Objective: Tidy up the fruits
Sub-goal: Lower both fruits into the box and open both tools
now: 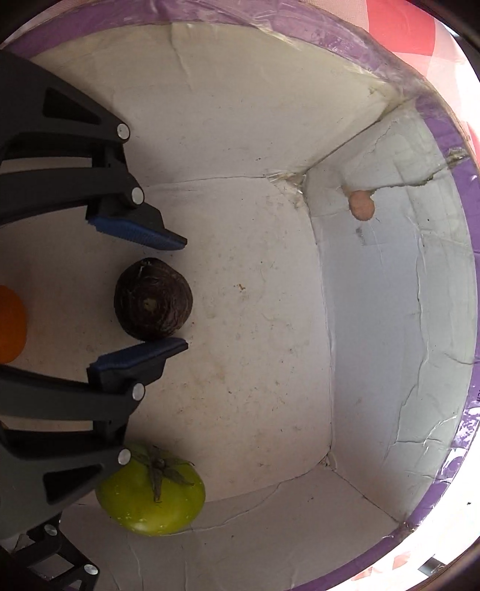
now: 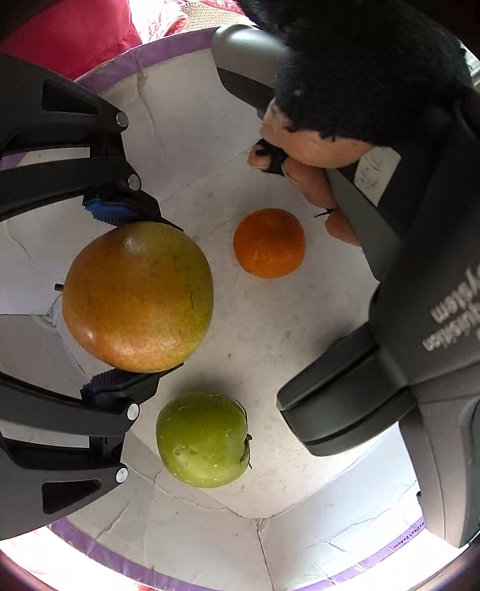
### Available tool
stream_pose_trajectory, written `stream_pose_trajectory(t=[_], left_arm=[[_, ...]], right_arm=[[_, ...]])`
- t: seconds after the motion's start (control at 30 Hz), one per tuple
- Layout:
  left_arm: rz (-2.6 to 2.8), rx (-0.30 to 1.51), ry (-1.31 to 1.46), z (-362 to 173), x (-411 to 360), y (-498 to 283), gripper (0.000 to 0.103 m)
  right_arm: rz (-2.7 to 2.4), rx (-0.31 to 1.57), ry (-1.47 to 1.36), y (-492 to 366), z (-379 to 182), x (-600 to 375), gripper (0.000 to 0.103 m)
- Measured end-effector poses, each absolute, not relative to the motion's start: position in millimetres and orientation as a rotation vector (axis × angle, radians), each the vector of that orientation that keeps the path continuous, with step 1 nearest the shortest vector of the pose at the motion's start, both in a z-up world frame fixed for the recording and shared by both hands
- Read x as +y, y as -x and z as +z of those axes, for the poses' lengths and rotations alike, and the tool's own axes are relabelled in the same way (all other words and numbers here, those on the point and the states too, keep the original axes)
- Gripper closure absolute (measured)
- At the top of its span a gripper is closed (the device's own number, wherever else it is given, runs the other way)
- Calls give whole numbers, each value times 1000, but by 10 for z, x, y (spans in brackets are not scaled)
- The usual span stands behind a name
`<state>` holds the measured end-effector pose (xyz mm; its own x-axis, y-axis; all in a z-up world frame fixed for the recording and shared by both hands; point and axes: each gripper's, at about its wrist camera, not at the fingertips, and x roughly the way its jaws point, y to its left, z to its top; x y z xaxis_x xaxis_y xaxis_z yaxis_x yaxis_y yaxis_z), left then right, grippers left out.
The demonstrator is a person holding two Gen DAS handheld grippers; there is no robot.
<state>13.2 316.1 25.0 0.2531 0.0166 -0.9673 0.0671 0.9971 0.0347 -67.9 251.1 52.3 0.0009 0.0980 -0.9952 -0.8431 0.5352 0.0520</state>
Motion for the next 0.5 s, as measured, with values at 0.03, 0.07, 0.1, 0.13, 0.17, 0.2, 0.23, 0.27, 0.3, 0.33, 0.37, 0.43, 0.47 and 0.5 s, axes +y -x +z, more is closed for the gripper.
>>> stream_pose_trajectory(t=[0.03,0.07,0.1,0.13,0.17,0.2,0.23,0.27,0.3,0.33,0.37,0.43,0.47,0.5], left_arm=[[-31,1315,-71,259,3157,-113,47],[-35,1314,-70,271,3144,-94,45],[-43,1310,-73,267,3160,-98,40],[-54,1307,-76,274,3144,-83,37],[-69,1304,-79,274,3124,-89,31],[-78,1301,-86,284,3100,-74,26],[-84,1297,-94,300,3077,-57,25],[-80,1289,-108,324,3058,-41,23],[-78,1277,-117,358,3030,-19,22],[-76,1256,-119,409,3026,-4,22],[-76,1229,-111,475,3027,10,21],[-64,1146,-89,673,3004,53,21],[-58,1098,-81,773,3009,90,20],[-52,1039,-75,889,3005,142,19]], right_arm=[[842,1376,706,678,526,2504,41],[837,1375,702,670,532,2497,41],[829,1372,686,672,541,2463,41],[820,1371,659,613,563,2448,40],[815,1365,628,580,596,2424,39],[811,1355,589,546,638,2393,33],[807,1348,553,514,677,2357,28],[805,1342,525,491,712,2322,28],[805,1334,499,476,745,2284,27],[808,1326,470,464,784,2231,25],[810,1314,440,459,825,2169,25],[842,1251,347,455,979,1970,25],[864,1204,292,464,1071,1864,25],[879,1147,241,475,1172,1745,25]])
